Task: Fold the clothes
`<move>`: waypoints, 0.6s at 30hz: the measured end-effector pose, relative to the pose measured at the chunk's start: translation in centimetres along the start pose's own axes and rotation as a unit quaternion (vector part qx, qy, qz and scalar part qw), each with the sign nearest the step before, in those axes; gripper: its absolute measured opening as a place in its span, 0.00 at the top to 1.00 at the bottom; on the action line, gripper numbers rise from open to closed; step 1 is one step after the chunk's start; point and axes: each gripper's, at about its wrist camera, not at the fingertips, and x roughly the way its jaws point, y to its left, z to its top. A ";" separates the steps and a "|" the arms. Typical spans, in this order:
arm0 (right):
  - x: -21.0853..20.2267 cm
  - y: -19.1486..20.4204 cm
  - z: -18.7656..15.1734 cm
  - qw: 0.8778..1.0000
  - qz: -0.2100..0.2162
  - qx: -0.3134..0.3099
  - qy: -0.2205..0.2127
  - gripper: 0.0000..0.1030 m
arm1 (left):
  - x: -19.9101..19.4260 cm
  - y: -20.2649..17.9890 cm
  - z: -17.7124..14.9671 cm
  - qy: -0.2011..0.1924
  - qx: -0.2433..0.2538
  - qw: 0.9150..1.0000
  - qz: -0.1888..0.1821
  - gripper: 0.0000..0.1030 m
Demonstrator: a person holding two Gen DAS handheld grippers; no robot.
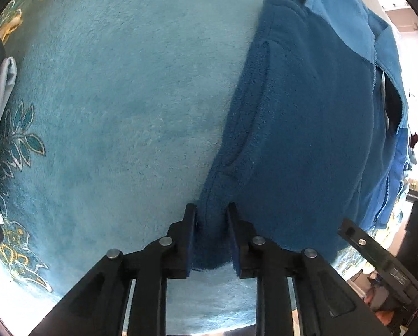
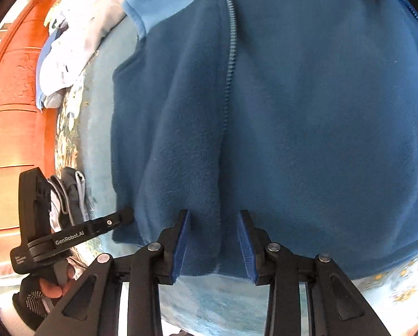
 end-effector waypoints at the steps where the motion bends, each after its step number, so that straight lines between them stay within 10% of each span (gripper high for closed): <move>1: -0.2 0.8 -0.1 1.000 0.012 -0.007 -0.006 0.64 | 0.0 0.0 0.0 0.000 0.006 1.000 0.002 0.74; 8: -1.5 4.2 0.1 0.991 0.133 -0.024 -0.023 0.64 | 0.3 0.6 0.3 0.006 -0.005 1.000 -0.013 0.72; 18: -2.0 -1.8 0.2 0.995 0.024 0.068 -0.063 0.62 | 1.0 0.6 0.9 0.015 0.023 0.999 -0.020 0.72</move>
